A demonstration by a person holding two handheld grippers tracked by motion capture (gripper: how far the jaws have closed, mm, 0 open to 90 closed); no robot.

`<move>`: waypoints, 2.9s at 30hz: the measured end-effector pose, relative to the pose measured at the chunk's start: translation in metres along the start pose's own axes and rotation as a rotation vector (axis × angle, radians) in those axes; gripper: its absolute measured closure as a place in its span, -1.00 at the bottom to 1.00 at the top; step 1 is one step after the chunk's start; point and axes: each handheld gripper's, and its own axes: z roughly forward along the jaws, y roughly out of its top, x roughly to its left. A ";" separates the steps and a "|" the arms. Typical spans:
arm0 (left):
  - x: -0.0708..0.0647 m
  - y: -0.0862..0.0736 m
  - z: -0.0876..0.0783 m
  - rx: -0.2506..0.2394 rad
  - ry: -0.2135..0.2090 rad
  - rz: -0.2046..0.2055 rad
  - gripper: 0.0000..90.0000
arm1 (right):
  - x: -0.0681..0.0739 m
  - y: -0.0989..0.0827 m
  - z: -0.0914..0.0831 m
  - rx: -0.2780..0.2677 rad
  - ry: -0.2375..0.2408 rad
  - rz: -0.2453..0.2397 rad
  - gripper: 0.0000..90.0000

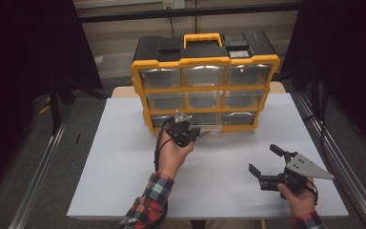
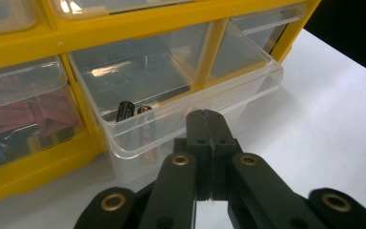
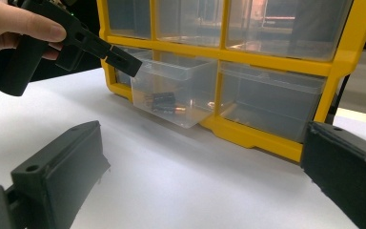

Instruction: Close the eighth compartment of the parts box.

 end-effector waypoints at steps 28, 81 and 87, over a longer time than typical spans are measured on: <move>0.002 0.009 0.010 -0.045 0.043 0.004 1.00 | 0.000 0.000 0.000 -0.001 -0.006 0.000 -0.99; 0.007 0.011 0.021 -0.058 0.088 -0.002 1.00 | 0.000 0.000 0.000 0.000 0.003 -0.005 -0.99; 0.008 0.015 0.023 -0.066 0.089 -0.002 1.00 | 0.000 0.000 0.000 0.000 -0.002 -0.001 -0.99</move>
